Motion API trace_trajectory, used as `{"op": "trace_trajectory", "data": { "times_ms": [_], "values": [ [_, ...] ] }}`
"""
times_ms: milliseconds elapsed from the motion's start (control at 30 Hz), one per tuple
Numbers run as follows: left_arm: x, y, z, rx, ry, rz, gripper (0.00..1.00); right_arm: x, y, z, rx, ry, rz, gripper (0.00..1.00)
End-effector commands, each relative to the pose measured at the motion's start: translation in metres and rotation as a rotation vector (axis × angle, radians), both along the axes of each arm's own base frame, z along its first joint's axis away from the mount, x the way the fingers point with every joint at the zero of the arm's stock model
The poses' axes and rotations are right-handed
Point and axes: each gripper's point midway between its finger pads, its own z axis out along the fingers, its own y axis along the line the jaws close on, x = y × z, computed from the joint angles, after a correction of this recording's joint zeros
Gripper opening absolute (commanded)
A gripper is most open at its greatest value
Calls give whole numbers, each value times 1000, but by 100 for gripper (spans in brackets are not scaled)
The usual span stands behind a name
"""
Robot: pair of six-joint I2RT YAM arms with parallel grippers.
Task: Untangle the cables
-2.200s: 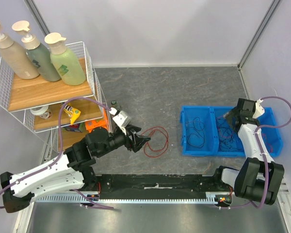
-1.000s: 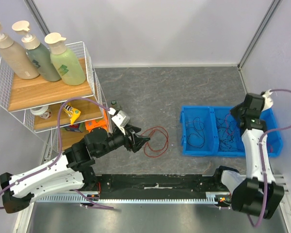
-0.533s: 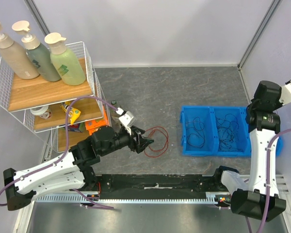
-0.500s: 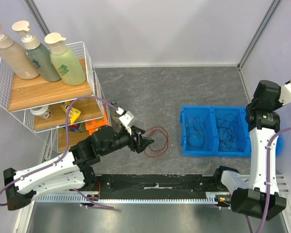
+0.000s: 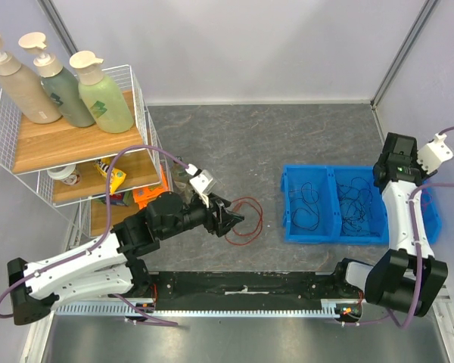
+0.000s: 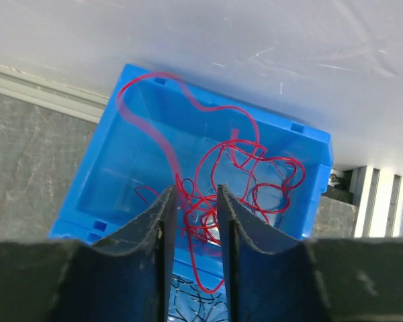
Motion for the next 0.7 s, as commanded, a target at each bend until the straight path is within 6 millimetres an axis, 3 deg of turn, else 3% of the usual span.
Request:
{"op": "trace_trajectory", "data": {
  "times_ms": [0,167,333,400,467,500,567,600,667],
  "values": [
    [0,-5,22,-69,-1,-3,69,3,-2,9,-13,-37,-1,47],
    [3,-7,17,-63,-8,-3,69,3,10,30,2,-113,74,66],
    [1,-14,21,-58,-10,-31,69,2,12,54,-32,-112,122,72],
    [3,-13,19,-56,-12,-23,69,20,25,59,-7,-122,254,72],
    [5,-13,18,-51,-11,-15,69,50,60,62,15,-132,484,73],
    [5,-13,18,-50,-9,-12,69,66,88,62,37,-139,629,73],
    [4,-13,18,-47,-6,-13,69,88,154,61,44,-121,920,74],
    [8,-10,17,-42,-8,13,69,93,204,58,59,-114,1087,74],
    [12,-3,17,-31,-8,52,67,90,274,54,73,-109,1352,76]
  ]
}}
